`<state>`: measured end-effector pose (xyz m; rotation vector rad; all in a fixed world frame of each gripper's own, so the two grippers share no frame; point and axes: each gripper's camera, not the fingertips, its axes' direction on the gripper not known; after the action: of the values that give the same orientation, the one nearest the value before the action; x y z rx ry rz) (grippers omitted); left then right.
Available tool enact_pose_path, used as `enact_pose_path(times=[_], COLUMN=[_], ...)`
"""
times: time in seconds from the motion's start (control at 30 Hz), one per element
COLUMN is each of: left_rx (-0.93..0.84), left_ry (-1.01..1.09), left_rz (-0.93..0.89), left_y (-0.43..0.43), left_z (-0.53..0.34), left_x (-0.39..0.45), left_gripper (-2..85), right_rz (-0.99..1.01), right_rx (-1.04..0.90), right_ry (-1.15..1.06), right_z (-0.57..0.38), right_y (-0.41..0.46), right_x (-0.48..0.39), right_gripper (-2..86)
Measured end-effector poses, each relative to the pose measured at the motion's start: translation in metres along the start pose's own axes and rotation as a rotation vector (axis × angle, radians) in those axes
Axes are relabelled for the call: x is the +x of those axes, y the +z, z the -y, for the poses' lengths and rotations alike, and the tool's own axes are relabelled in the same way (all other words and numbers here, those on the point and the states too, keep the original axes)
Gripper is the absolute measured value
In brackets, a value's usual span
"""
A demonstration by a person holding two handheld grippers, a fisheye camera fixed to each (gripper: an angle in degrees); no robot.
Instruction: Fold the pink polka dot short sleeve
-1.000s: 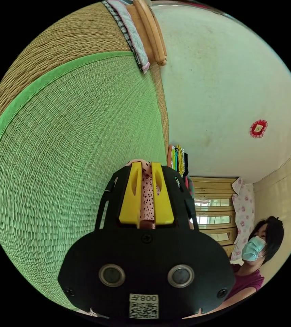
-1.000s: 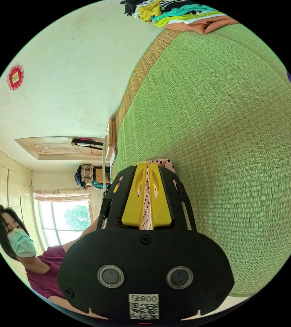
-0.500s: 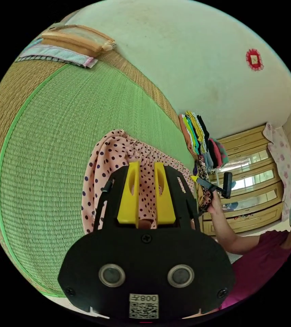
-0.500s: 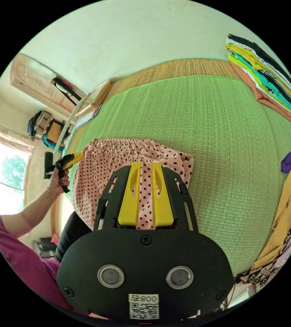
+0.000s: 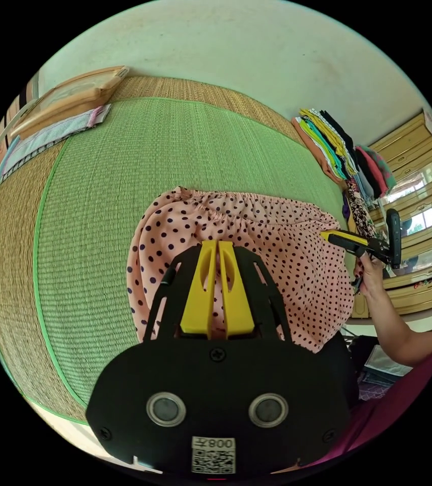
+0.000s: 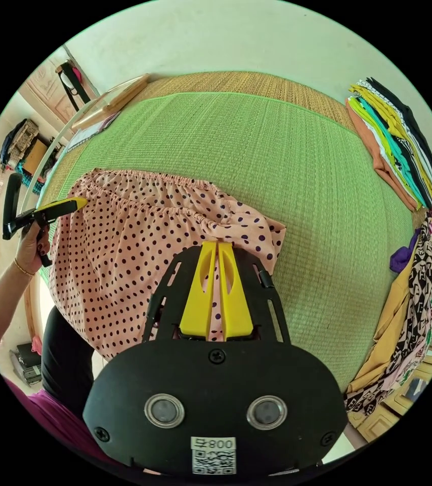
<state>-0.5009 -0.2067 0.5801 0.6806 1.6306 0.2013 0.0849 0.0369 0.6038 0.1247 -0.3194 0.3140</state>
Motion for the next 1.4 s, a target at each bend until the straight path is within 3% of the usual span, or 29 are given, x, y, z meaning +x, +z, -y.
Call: enact_pose_path(times=[0.67,1.03,1.4], left_rx=[0.181,0.145,0.088], left_ry=[-0.056,-0.164,-0.095], left_rz=[-0.127,-0.150,-0.071], left_y=[0.010,0.048,0.055], left_z=[0.020,0.033,0.038], left_x=[-0.006,-0.031,-0.021], left_gripper=[0.4,0.9,1.2], right_rz=[0.180,0.188,0.235], right_rx=[0.209,0.110,0.095], right_ry=[0.073,0.157,0.207], right_z=[0.001,0.018,0.014], right_y=[-0.052,-0.008,-0.003], right_x=[0.043,0.080,0.111], right_gripper=[-0.3,-0.2,-0.2])
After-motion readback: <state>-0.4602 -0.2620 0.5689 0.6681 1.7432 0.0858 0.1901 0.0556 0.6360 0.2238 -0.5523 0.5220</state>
